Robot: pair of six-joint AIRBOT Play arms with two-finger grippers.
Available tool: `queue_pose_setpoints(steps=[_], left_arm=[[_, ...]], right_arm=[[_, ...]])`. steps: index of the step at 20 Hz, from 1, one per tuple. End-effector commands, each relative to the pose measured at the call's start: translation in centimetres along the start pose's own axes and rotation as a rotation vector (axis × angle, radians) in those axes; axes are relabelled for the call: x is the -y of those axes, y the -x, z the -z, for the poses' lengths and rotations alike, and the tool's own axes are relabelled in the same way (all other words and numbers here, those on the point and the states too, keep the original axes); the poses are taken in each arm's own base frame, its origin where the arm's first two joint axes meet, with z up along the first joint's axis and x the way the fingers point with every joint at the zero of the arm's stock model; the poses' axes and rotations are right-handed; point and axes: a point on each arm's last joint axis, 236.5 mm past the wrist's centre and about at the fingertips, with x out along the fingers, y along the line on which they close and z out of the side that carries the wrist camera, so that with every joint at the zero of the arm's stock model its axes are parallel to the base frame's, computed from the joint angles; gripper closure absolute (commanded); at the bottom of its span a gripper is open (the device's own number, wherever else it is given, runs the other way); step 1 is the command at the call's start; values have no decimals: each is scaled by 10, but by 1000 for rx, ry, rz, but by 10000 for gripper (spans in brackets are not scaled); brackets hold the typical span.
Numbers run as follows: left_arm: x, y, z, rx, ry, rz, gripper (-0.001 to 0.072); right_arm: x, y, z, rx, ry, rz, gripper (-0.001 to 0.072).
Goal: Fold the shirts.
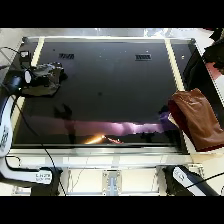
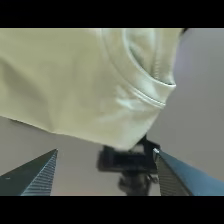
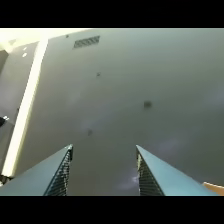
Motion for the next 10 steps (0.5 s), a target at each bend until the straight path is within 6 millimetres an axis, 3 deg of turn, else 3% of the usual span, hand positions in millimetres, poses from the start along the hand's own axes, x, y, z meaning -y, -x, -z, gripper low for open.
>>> queue_pose_setpoints(steps=[1,6,10], left_arm=[[15,-50,6,-65,128,49,-11],[26,-83,-24,-32,158,75,-10],[11,-100,-24,-31,127,28,-4]], right_arm=[[2,-26,9,-50,-42,-48,260],[-24,-69,28,-121,-11,-115,260],[-46,-91,27,-97,36,-141,260]])
